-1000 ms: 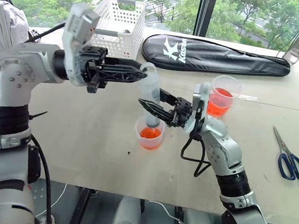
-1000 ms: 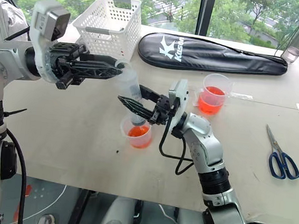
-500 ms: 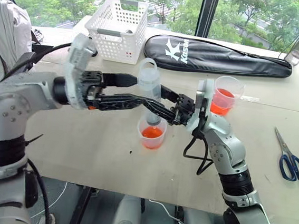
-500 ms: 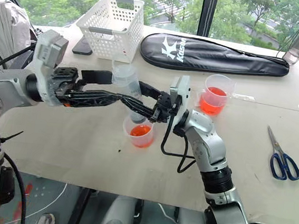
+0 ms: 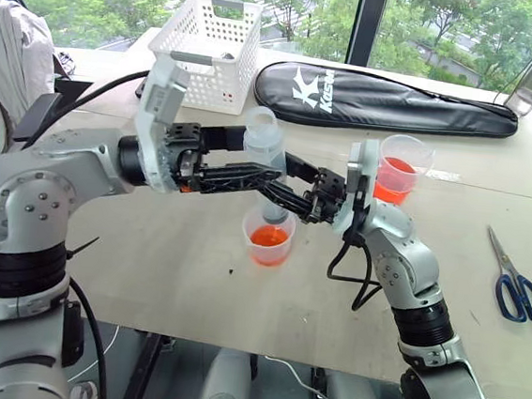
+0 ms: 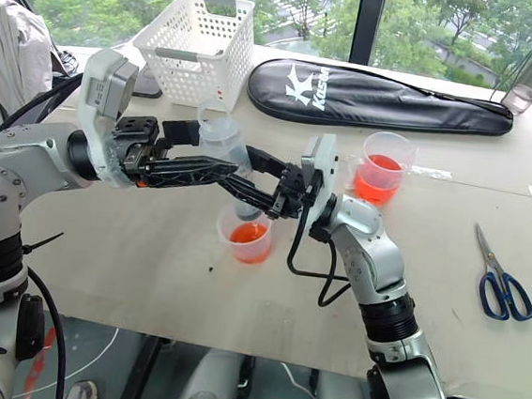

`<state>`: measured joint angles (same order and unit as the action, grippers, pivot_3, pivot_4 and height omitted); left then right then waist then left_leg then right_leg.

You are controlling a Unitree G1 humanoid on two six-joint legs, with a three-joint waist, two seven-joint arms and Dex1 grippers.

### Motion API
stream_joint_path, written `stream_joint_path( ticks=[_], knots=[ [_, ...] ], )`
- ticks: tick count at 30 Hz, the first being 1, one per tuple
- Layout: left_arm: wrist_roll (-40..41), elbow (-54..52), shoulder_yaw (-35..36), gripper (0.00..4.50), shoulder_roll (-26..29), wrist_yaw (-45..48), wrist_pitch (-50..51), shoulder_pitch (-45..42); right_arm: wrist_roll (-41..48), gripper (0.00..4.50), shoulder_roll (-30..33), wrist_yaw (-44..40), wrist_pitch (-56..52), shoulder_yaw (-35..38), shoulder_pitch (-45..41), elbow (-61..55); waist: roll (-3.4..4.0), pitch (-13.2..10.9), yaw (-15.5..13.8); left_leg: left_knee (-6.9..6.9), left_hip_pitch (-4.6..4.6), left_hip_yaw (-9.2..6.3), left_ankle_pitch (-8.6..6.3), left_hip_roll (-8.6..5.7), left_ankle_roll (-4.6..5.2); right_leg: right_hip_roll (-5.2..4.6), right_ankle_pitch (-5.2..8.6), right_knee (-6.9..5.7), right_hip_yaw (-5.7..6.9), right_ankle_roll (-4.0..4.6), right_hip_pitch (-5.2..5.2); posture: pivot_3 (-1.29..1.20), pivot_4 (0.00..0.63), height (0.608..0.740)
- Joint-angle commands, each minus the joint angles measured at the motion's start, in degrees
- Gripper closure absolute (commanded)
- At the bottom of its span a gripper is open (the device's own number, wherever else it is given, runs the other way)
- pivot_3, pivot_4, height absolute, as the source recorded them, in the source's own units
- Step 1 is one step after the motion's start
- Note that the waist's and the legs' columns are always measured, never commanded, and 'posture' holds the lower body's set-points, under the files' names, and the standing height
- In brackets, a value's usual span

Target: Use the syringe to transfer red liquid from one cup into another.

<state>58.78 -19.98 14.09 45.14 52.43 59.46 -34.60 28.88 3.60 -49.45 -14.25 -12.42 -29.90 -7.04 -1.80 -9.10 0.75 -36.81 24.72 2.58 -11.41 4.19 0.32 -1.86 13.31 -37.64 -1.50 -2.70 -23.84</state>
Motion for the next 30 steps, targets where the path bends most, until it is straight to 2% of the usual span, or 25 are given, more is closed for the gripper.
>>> stream_joint_path(
  ticks=[1, 3, 8, 11, 12, 13, 14, 16, 17, 23, 30],
  knots=[
    [0.1, -0.8, -0.4, 2.26, -0.1, 0.7, -2.3, -0.8, 0.0, 3.03, -0.3, -0.6, 1.1, -0.3, -1.4, -1.4, 0.0, 0.0, 0.0, 0.0, 0.0, 0.01, 0.0, 0.0, 0.0, 0.0, 0.01, 0.0, 0.0, 0.02, 0.0, 0.0, 0.15, 0.724],
    [-0.2, -0.7, -0.7, 3.03, 0.1, 1.0, -3.0, -0.5, -0.1, 3.06, -0.2, -0.4, 1.2, -0.4, -1.4, -1.4, 0.0, 0.0, 0.0, 0.0, 0.0, 0.0, 0.0, 0.0, 0.0, 0.0, 0.01, 0.0, 0.0, 0.01, 0.0, 0.0, 0.15, 0.724],
    [-1.1, 0.0, -0.6, 3.08, 0.2, 1.4, -4.7, 0.3, -0.9, 3.11, 0.4, 1.2, 0.0, -0.6, -1.7, -1.9, 0.0, 0.0, 0.0, 0.01, 0.0, 0.0, 0.0, 0.0, 0.0, 0.0, 0.01, 0.01, 0.0, 0.01, -0.01, 0.0, 0.15, 0.724],
    [-1.7, 0.5, -0.3, 3.08, 0.2, 1.6, -5.6, 0.6, 1.2, 3.11, 1.7, -0.7, -2.3, -0.3, -2.7, -1.4, 0.0, 0.0, 0.0, 0.01, 0.0, 0.01, 0.0, 0.0, 0.0, 0.0, 0.01, 0.0, 0.0, 0.02, -0.01, 0.0, 0.15, 0.724],
    [-1.7, 0.8, -0.1, 3.08, 0.1, 1.4, -5.7, 0.5, 1.4, 2.04, 2.0, -0.9, -2.6, -0.2, -2.9, -1.4, 0.0, 0.0, 0.0, 0.01, 0.0, 0.01, 0.0, 0.0, 0.0, 0.0, 0.01, 0.0, 0.0, 0.02, -0.01, 0.0, 0.15, 0.724],
    [-1.7, 1.2, 0.1, 3.08, 0.1, 1.3, -5.9, 0.5, 1.5, 1.52, 2.2, -0.9, -3.0, -0.1, -3.1, -1.6, 0.0, 0.0, 0.0, 0.01, 0.0, 0.01, 0.0, 0.0, 0.0, 0.0, 0.01, 0.0, -0.01, 0.03, -0.01, 0.0, 0.15, 0.724],
    [-1.6, 1.4, 0.3, 3.08, 0.1, 1.2, -6.0, 0.5, 1.4, 1.23, 2.3, -0.8, -3.1, 0.0, -3.3, -1.8, 0.0, 0.0, 0.0, 0.01, 0.0, 0.01, 0.0, 0.0, 0.0, 0.0, 0.02, 0.01, 0.0, 0.03, -0.01, 0.0, 0.15, 0.724],
    [-1.2, 2.2, 1.0, 3.08, 0.1, 0.6, -5.8, 0.1, 0.5, 0.13, 2.6, -0.2, -2.6, 0.1, -3.6, -1.9, 0.0, 0.0, 0.0, 0.01, 0.0, 0.0, 0.0, 0.0, 0.0, 0.0, 0.02, 0.01, 0.0, 0.03, -0.01, 0.0, 0.15, 0.724],
    [-0.7, 2.8, 1.5, 3.08, 0.3, 0.2, -5.4, -0.2, -0.4, 0.0, 3.0, 0.2, -2.0, 0.1, -3.6, -2.1, 0.0, 0.0, 0.0, 0.01, 0.0, 0.01, 0.0, 0.0, 0.0, 0.0, 0.02, 0.01, 0.0, 0.03, -0.01, 0.0, 0.15, 0.724],
    [3.0, 10.1, 6.9, 3.08, 2.9, -2.1, -1.7, -2.3, -1.0, 0.0, 6.0, 2.2, -3.1, 2.4, -3.1, -5.6, -0.02, 0.0, 0.0, 0.02, 0.02, 0.01, 0.0, 0.0, 0.0, 0.0, 0.01, 0.01, 0.0, 0.01, -0.04, 0.0, 0.15, 0.724],
    [9.9, 26.1, 13.6, 3.08, 7.4, -8.9, 10.2, -9.7, 6.2, 0.0, 14.3, 3.3, -10.0, 9.0, -0.4, -16.7, -0.08, -0.1, -0.1, 0.02, 0.04, 0.0, 0.0, 0.0, 0.0, -0.03, -0.01, 0.04, 0.03, -0.04, -0.04, 0.0, 0.15, 0.724]
  ],
)
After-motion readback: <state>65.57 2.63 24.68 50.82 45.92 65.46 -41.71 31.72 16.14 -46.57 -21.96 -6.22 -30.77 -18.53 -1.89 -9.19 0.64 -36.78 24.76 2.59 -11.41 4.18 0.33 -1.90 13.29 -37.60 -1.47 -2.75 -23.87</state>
